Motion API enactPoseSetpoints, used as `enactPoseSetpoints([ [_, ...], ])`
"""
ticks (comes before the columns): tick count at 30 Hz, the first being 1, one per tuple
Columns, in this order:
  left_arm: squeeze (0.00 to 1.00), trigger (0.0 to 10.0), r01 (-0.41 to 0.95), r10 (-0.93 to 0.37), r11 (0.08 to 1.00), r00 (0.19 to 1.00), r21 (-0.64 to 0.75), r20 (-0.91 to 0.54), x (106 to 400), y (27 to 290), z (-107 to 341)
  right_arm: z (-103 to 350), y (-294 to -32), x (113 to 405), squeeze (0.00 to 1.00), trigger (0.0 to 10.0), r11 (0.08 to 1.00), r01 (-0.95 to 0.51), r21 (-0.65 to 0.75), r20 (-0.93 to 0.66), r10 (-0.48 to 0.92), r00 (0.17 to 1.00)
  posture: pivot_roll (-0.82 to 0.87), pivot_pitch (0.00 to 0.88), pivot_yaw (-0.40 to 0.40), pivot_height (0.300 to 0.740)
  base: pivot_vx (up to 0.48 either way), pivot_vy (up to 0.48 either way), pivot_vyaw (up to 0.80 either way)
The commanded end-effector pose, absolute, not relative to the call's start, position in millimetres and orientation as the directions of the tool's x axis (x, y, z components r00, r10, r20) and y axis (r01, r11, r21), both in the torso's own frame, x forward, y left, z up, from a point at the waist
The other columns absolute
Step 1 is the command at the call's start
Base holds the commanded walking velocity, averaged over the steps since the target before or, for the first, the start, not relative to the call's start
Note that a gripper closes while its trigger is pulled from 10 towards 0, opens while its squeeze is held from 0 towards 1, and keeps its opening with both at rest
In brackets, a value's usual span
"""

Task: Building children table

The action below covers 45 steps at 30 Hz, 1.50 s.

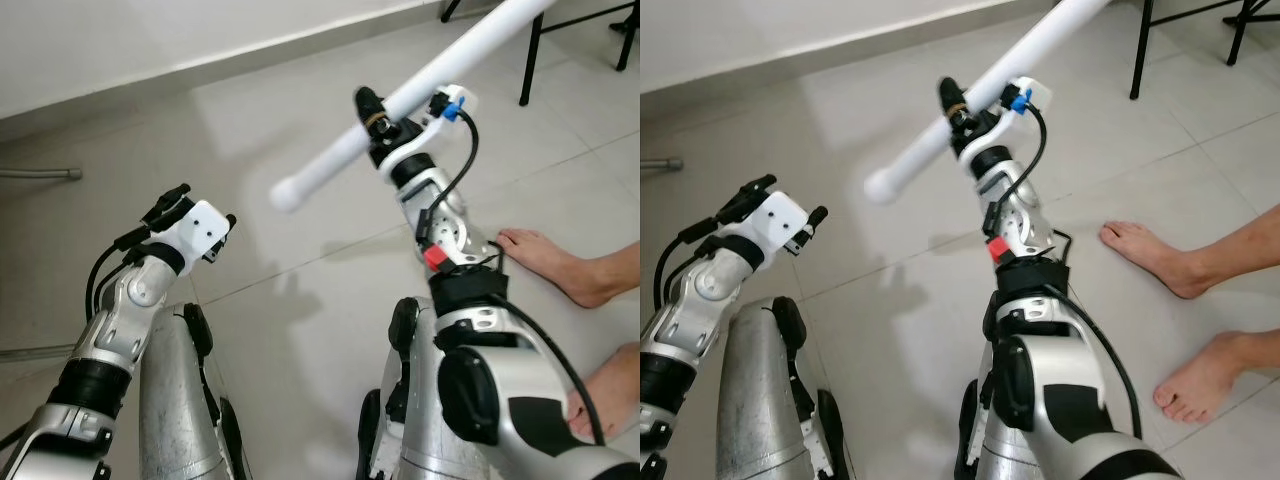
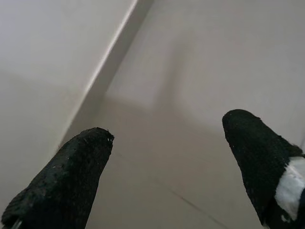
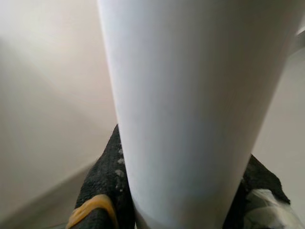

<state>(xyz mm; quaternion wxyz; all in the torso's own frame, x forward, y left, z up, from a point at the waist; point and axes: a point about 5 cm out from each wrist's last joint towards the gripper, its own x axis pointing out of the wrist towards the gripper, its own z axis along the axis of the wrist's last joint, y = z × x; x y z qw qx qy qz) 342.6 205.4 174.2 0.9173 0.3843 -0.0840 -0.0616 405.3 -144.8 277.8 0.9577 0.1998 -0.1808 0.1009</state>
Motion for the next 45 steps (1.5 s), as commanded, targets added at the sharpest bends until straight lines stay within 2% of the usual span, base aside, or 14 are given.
enactPoseSetpoints([
  [1,0.00,10.0,0.062,-0.165,0.682,0.984,0.729,0.072,338,211,165,277,-144,404,0.00,0.0,0.919,-0.244,0.309,0.401,0.107,0.910,0.09,0.340,-0.054,0.420,0.000,0.000,0.00],
  [2,0.00,10.0,0.062,-0.165,0.682,0.984,0.729,0.072,338,211,165,277,-144,404,0.00,0.0,0.919,-0.244,0.309,0.401,0.107,0.910,0.09,0.340,-0.054,0.420,0.000,0.000,0.00],
  [8,0.00,10.0,0.016,-0.048,0.711,0.998,0.703,0.026,332,230,149,268,-154,401,0.00,0.0,0.989,-0.130,0.064,0.379,0.097,0.920,0.09,0.341,-0.052,0.420,0.000,0.000,0.00],
  [9,0.00,10.0,0.016,-0.048,0.711,0.998,0.703,0.026,332,230,149,268,-154,401,0.00,0.0,0.989,-0.130,0.064,0.379,0.097,0.920,0.09,0.341,-0.052,0.420,0.000,0.000,0.00],
  [10,0.00,10.0,0.009,-0.021,0.726,1.000,0.688,0.009,330,234,145,263,-155,400,0.00,3.7,0.993,-0.116,-0.004,0.364,0.109,0.925,0.09,0.341,-0.052,0.420,0.000,0.000,0.00],
  [11,0.00,10.0,0.009,-0.021,0.726,1.000,0.688,0.009,330,234,145,263,-155,400,0.00,3.7,0.993,-0.116,-0.004,0.364,0.109,0.925,0.09,0.341,-0.052,0.420,0.000,0.000,0.00],
  [12,0.00,10.0,0.007,-0.007,0.734,1.000,0.679,-0.002,329,236,143,260,-155,399,0.00,10.0,0.993,-0.108,-0.043,0.355,0.116,0.927,0.09,0.341,-0.052,0.420,0.000,0.000,0.00],
  [18,0.00,10.0,-0.012,0.044,0.763,0.999,0.647,-0.033,319,242,133,242,-161,392,0.00,10.0,0.987,-0.137,-0.086,0.337,0.159,0.928,0.09,0.345,-0.043,0.420,0.000,0.000,0.00],
  [23,0.00,10.0,-0.034,0.069,0.786,0.997,0.617,-0.032,311,241,130,236,-180,383,0.00,10.0,0.992,-0.080,-0.095,0.359,0.109,0.927,0.09,0.345,-0.042,0.435,0.000,0.000,0.00],
  [28,0.00,10.0,-0.046,0.085,0.794,0.996,0.606,-0.035,308,242,129,235,-186,380,0.00,10.0,0.992,-0.071,-0.104,0.357,0.104,0.928,0.10,0.343,-0.039,0.445,0.000,0.000,0.00],
  [31,0.00,10.0,-0.048,0.099,0.800,0.994,0.598,-0.052,295,244,122,228,-205,373,0.00,10.0,0.988,-0.045,-0.144,0.332,0.091,0.939,0.10,0.340,-0.032,0.460,0.000,0.000,0.00],
  [36,0.00,10.0,-0.044,0.100,0.807,0.993,0.589,-0.064,285,244,118,219,-218,366,0.00,10.0,0.984,-0.031,-0.176,0.302,0.084,0.950,0.10,0.340,-0.032,0.475,0.000,0.000,0.00],
  [40,0.00,10.0,-0.035,0.115,0.799,0.989,0.600,-0.095,263,250,108,201,-235,350,0.00,10.0,0.980,-0.017,-0.196,0.248,0.066,0.967,0.10,0.337,-0.031,0.495,0.000,0.000,0.00],
  [45,0.00,10.0,-0.036,0.138,0.799,0.983,0.600,-0.125,250,253,100,189,-243,339,0.00,10.0,0.979,-0.008,-0.202,0.210,0.051,0.976,0.10,0.334,-0.031,0.510,0.000,0.000,0.00],
])
